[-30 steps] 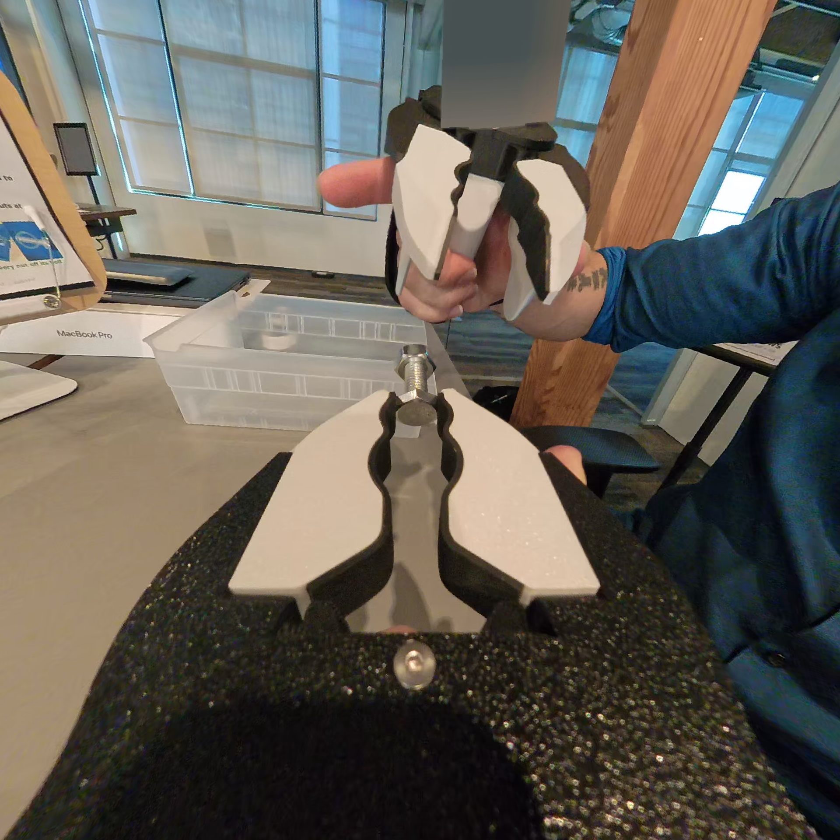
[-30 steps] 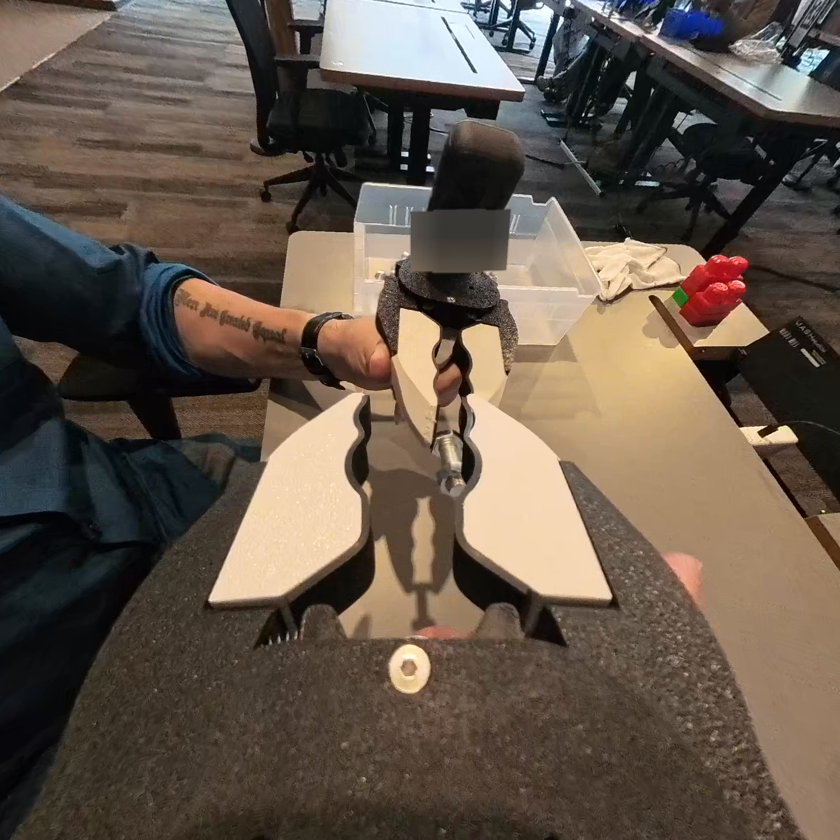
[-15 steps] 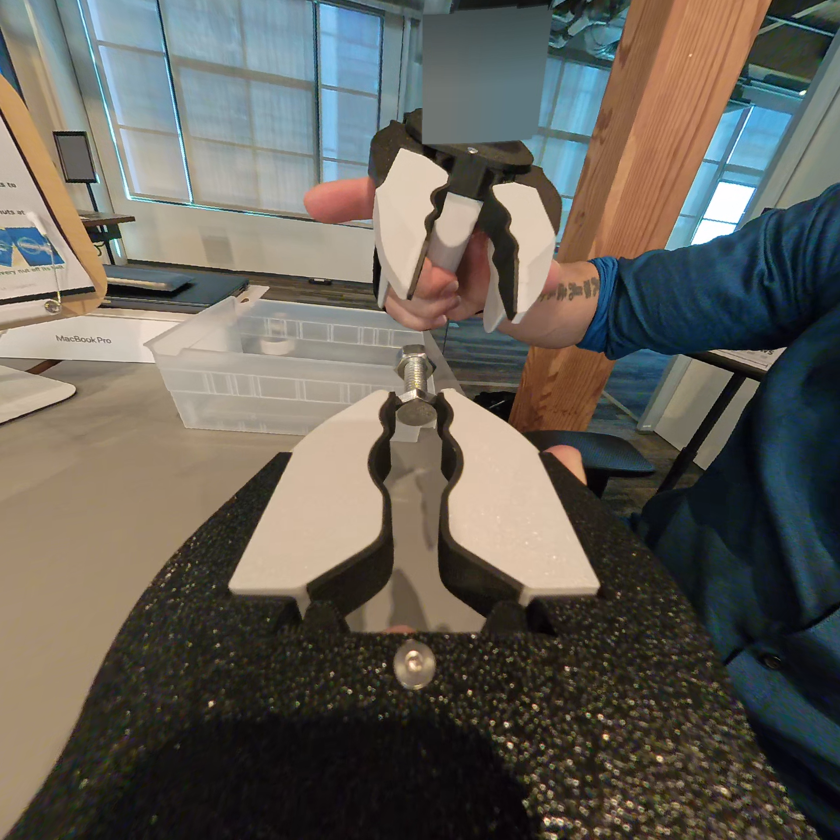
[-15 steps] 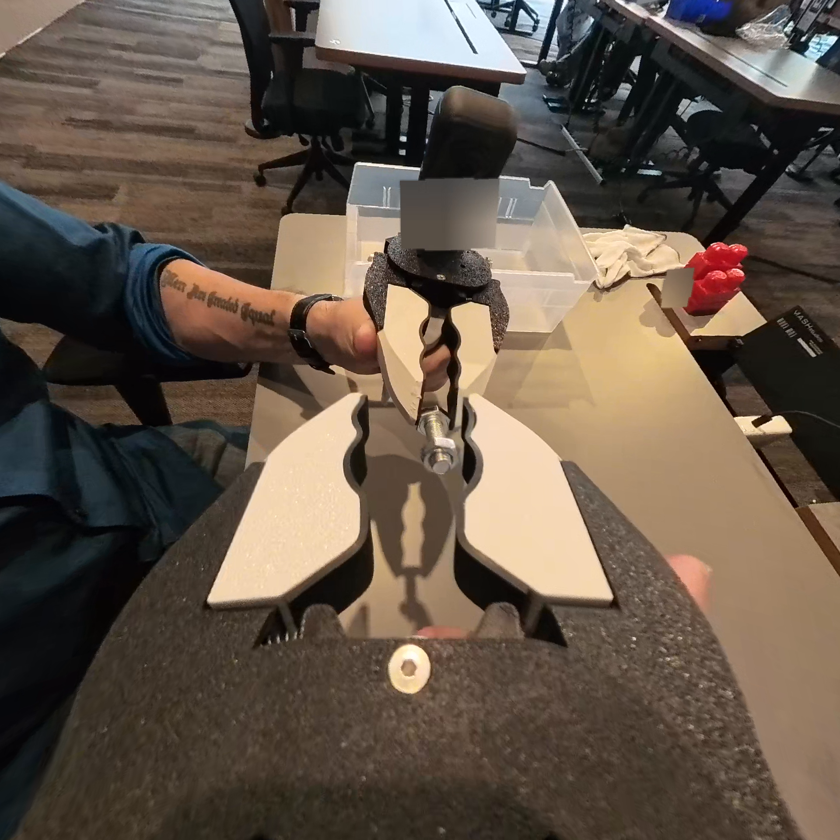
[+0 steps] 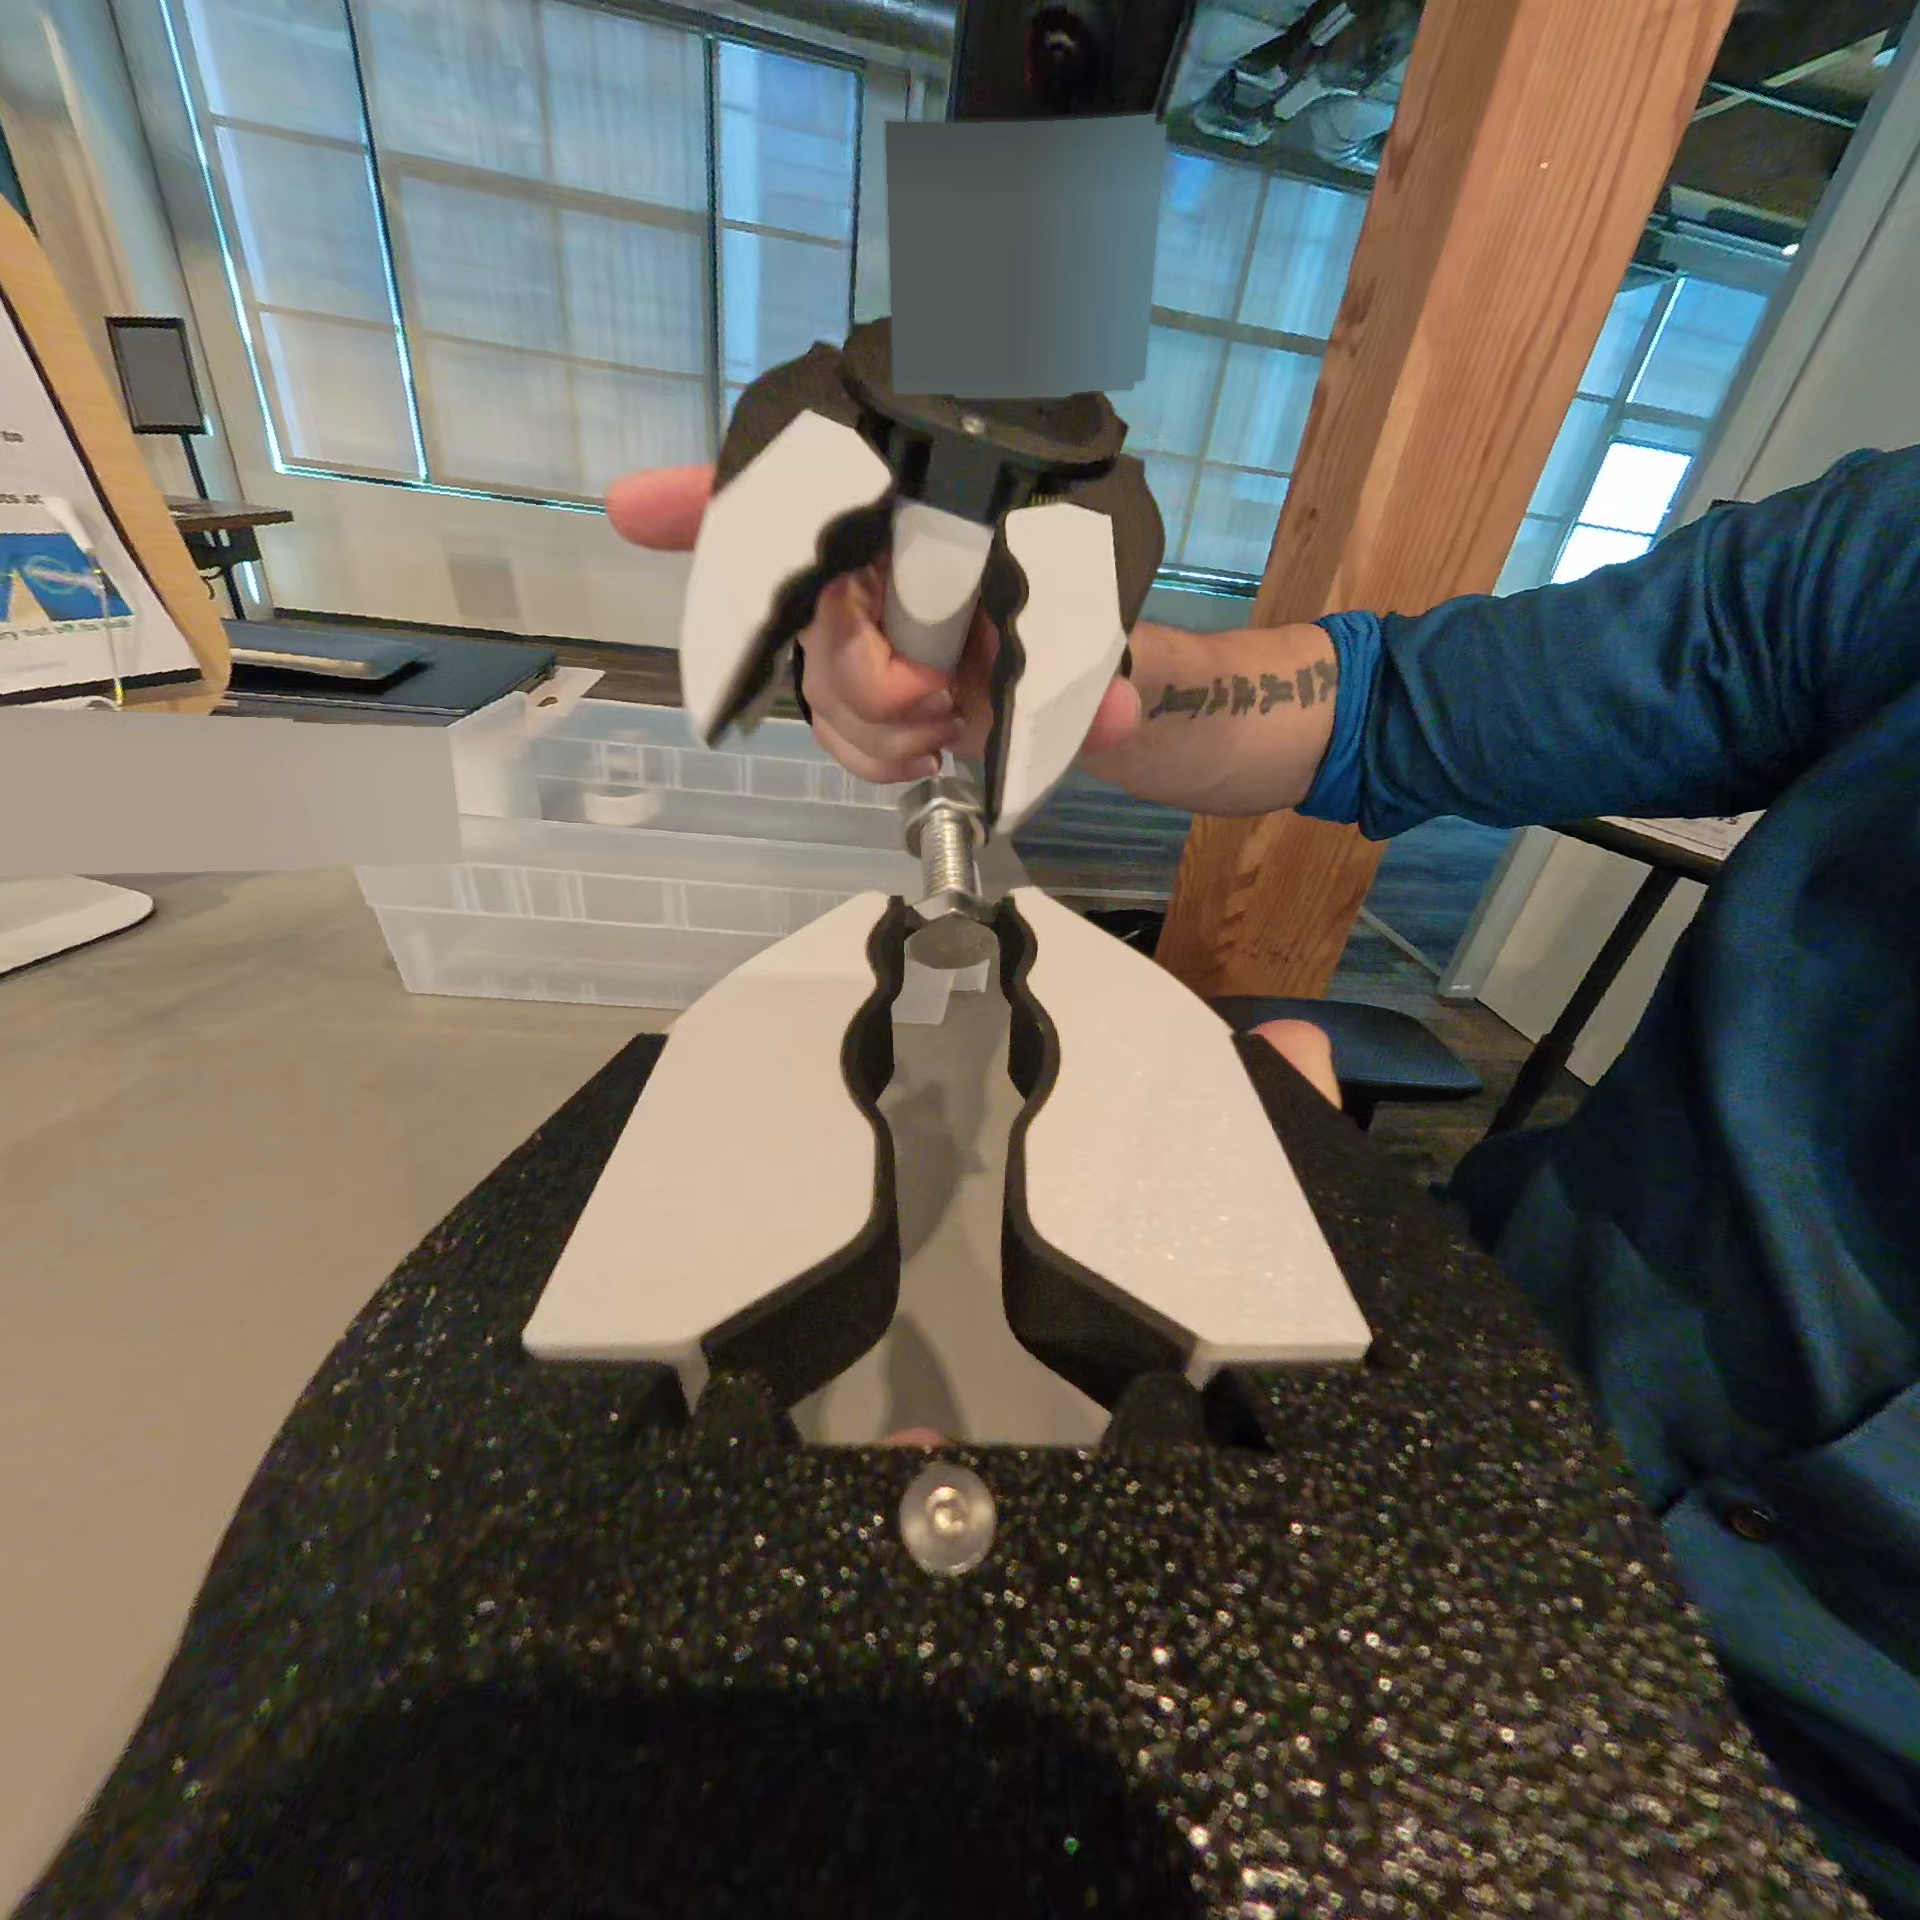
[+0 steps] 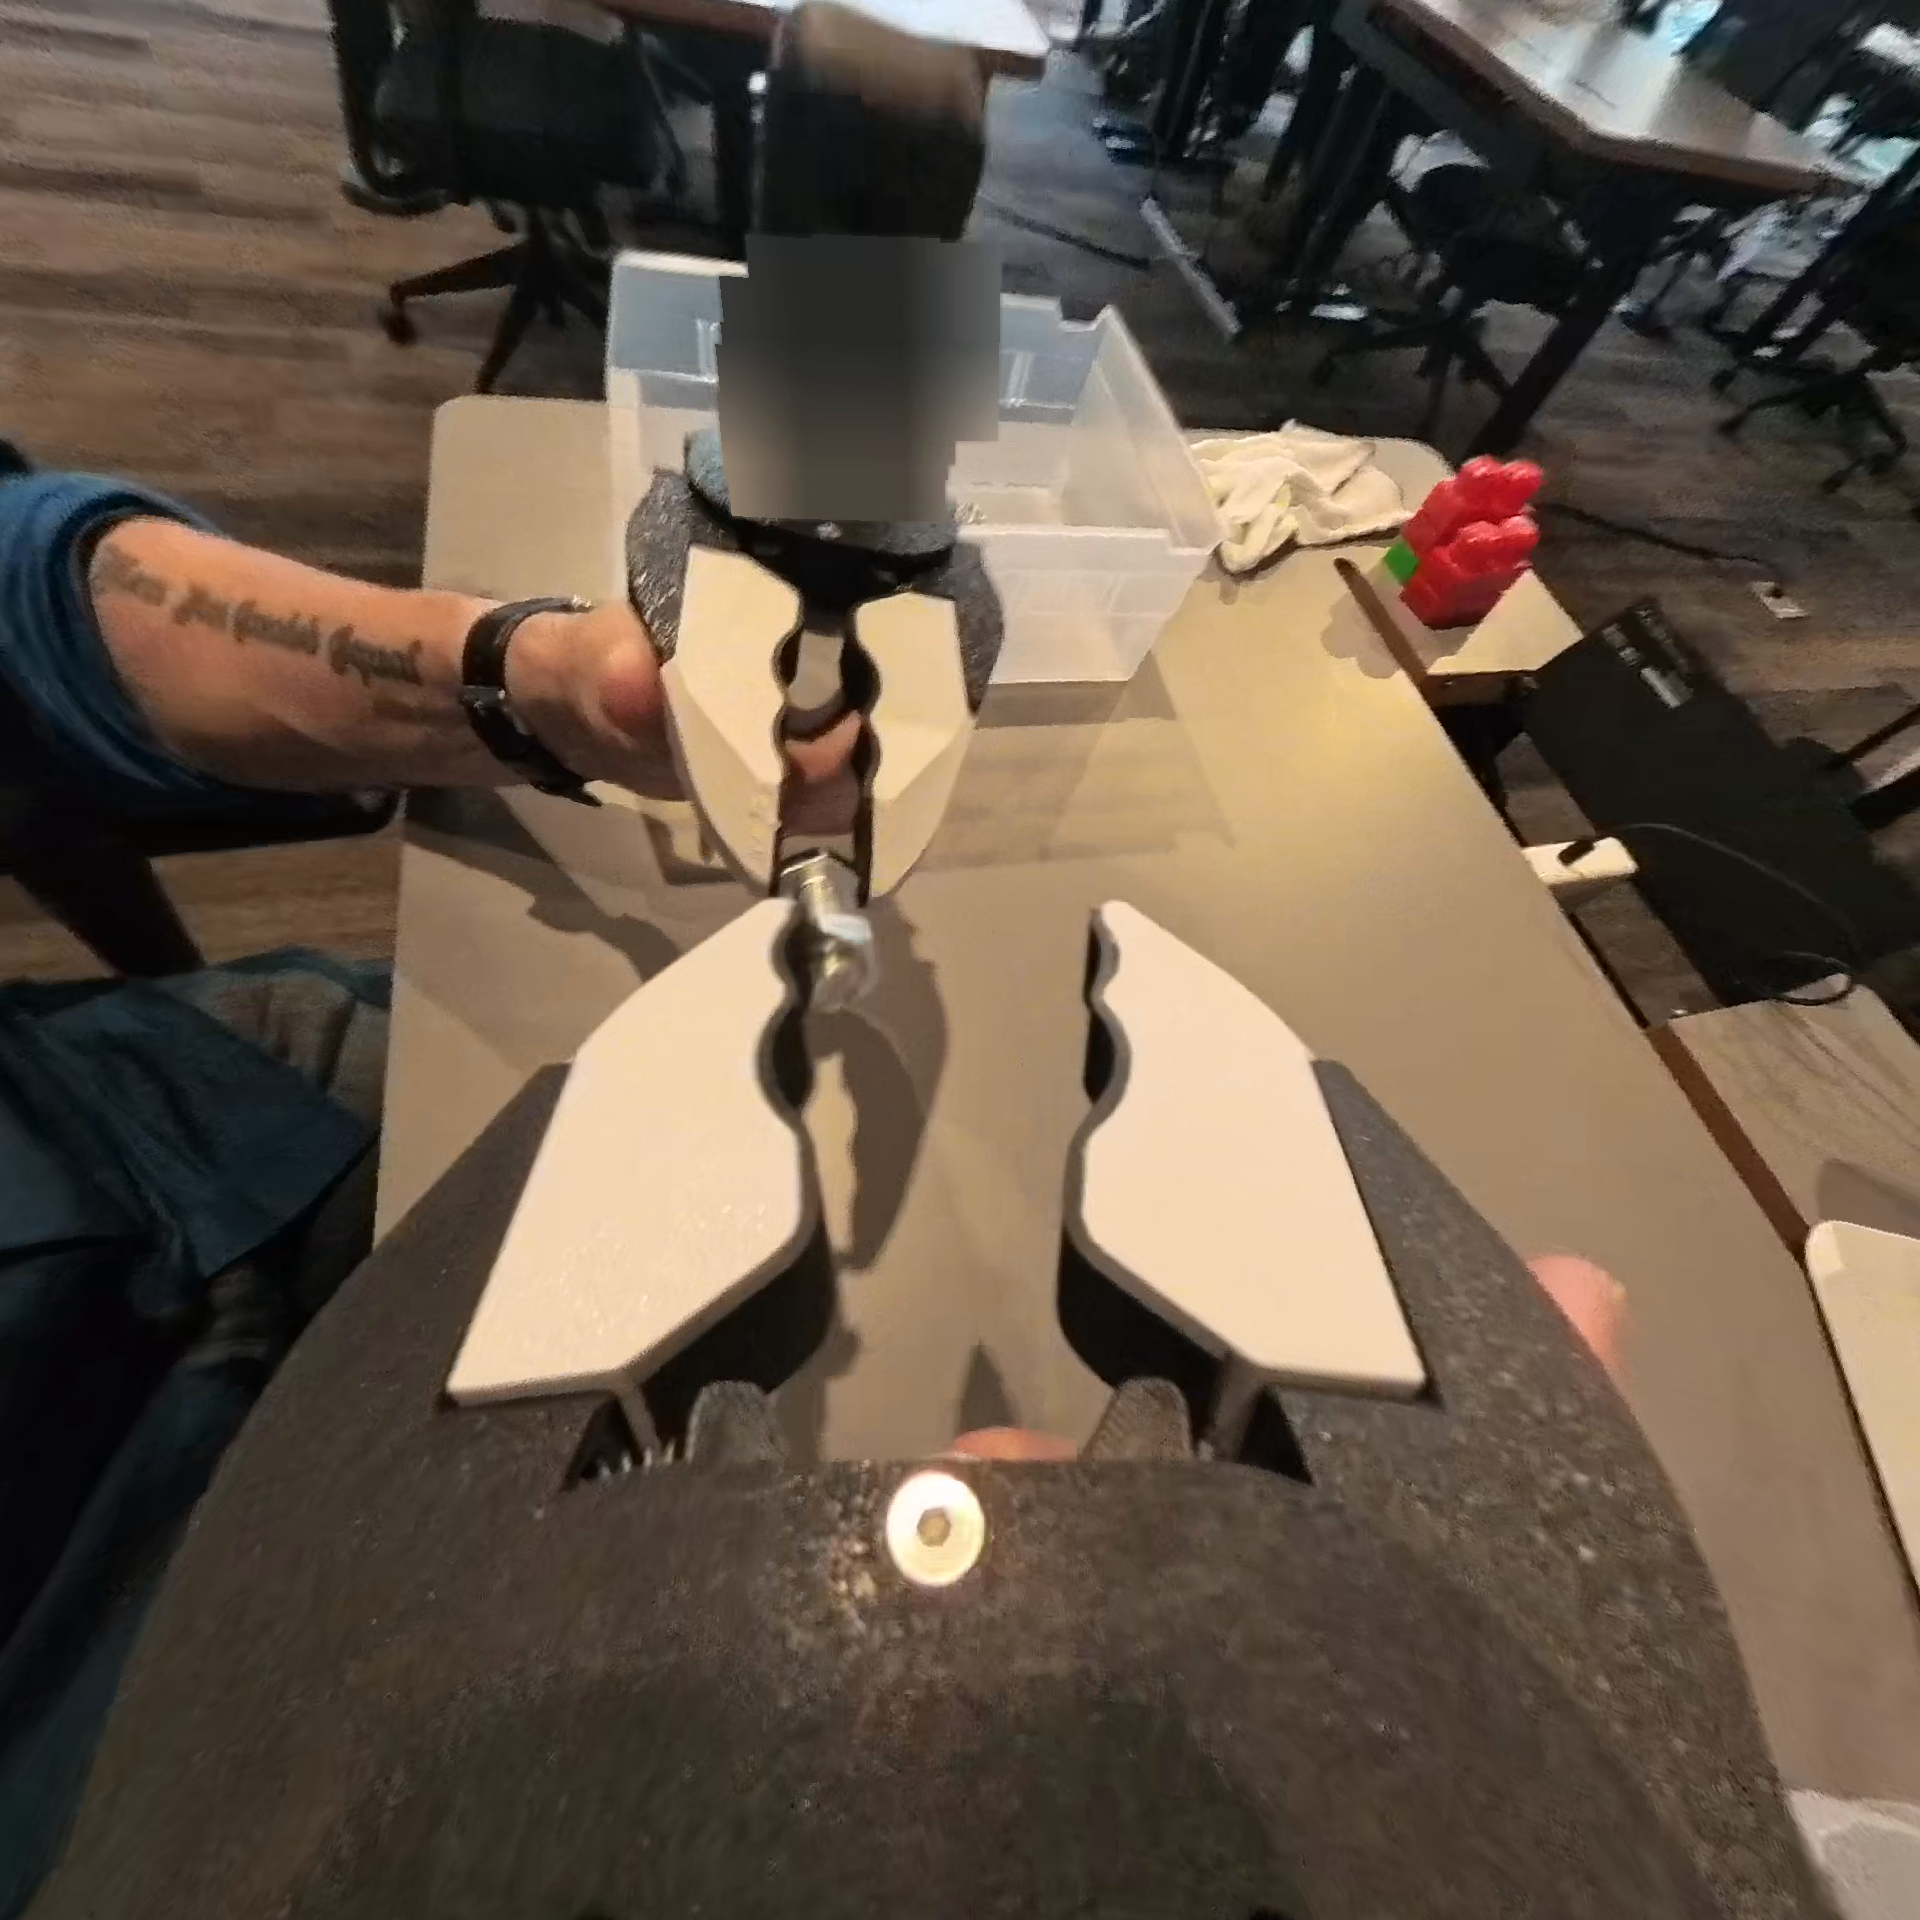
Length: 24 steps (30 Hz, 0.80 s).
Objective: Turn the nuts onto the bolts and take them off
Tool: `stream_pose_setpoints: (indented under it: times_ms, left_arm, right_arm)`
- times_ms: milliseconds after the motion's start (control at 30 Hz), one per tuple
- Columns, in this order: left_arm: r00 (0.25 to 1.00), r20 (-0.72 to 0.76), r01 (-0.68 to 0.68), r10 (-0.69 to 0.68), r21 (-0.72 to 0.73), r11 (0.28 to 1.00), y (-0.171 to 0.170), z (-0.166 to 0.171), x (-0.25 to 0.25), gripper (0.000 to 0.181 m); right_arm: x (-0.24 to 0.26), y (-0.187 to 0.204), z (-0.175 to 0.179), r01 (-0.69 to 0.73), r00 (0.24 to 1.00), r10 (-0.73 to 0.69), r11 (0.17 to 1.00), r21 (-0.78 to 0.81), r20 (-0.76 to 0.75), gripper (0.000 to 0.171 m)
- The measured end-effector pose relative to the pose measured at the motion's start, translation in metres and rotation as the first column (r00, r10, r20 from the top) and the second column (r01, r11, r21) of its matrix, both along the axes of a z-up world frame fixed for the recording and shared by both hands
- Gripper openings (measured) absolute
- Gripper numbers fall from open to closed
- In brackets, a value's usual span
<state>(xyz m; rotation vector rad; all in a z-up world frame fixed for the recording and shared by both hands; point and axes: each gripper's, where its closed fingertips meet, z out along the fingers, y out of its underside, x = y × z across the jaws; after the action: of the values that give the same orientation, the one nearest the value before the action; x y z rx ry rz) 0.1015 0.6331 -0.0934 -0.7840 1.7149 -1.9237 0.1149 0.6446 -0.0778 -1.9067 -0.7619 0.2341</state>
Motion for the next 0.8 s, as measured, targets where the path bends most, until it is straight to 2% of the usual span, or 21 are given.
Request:
stream_pose_setpoints:
  times_ms: [33, 67, 133, 267, 367, 567, 600, 633, 667, 733, 800]
  left_arm:
    - [1.0, -0.003, 0.016, -0.016, -0.001, 1.0, -0.002, -0.001, 0.0, 0.016]
    - [1.0, -0.007, 0.012, -0.012, 0.008, 1.0, -0.002, -0.002, 0.0, 0.016]
    - [1.0, -0.014, -0.004, 0.004, 0.033, 0.999, -0.003, -0.005, 0.001, 0.016]
    - [1.0, -0.013, -0.001, 0.002, 0.03, 1.0, -0.003, -0.004, 0.0, 0.016]
    - [1.0, -0.011, 0.001, -0.001, 0.023, 1.0, -0.003, -0.004, 0.001, 0.016]
    - [1.0, 0.0, 0.02, -0.02, 0.006, 1.0, -0.006, -0.002, -0.001, 0.016]
    - [1.0, -0.003, 0.019, -0.019, 0.015, 1.0, -0.007, -0.003, 0.0, 0.016]
    - [1.0, -0.004, 0.027, -0.027, 0.023, 0.999, -0.008, -0.004, -0.001, 0.016]
    - [1.0, -0.006, 0.027, -0.027, 0.027, 0.999, -0.01, -0.004, 0.0, 0.016]
    - [1.0, -0.017, 0.011, -0.01, 0.042, 0.999, -0.01, -0.007, 0.002, 0.016]
    - [1.0, -0.019, 0.015, -0.015, 0.037, 0.999, -0.01, -0.007, 0.002, 0.016]
  right_arm:
    - [-0.001, -0.001, 0.007, -0.002, 1.0, 0.002, 0.999, 0.033, -0.024, 0.026]
    - [-0.002, -0.001, 0.014, -0.015, 0.998, 0.019, 0.998, 0.061, -0.062, 0.02]
    - [-0.003, -0.004, 0.015, -0.031, 0.992, 0.034, 0.999, 0.03, -0.122, 0.022]
    - [-0.013, -0.009, 0.001, -0.099, 0.988, 0.095, 0.995, -0.028, -0.122, 0.04]
    - [-0.019, -0.014, -0.002, -0.151, 0.981, 0.144, 0.987, -0.048, -0.13, 0.041]
    - [-0.011, -0.01, -0.011, -0.12, 0.992, 0.116, 0.989, -0.085, -0.047, 0.044]
    - [-0.006, -0.005, -0.006, -0.087, 0.995, 0.084, 0.995, -0.056, -0.055, 0.038]
    - [0.001, 0.0, 0.004, -0.031, 0.996, 0.032, 0.999, 0.008, -0.078, 0.014]
    - [0.007, 0.004, 0.016, -0.004, 0.991, 0.011, 0.998, 0.055, -0.137, 0.0]
    - [0.009, 0.0, 0.034, -0.011, 0.963, 0.029, 0.998, 0.067, -0.267, 0.005]
    - [0.009, 0.0, 0.026, -0.018, 0.965, 0.024, 1.0, 0.023, -0.262, 0.02]
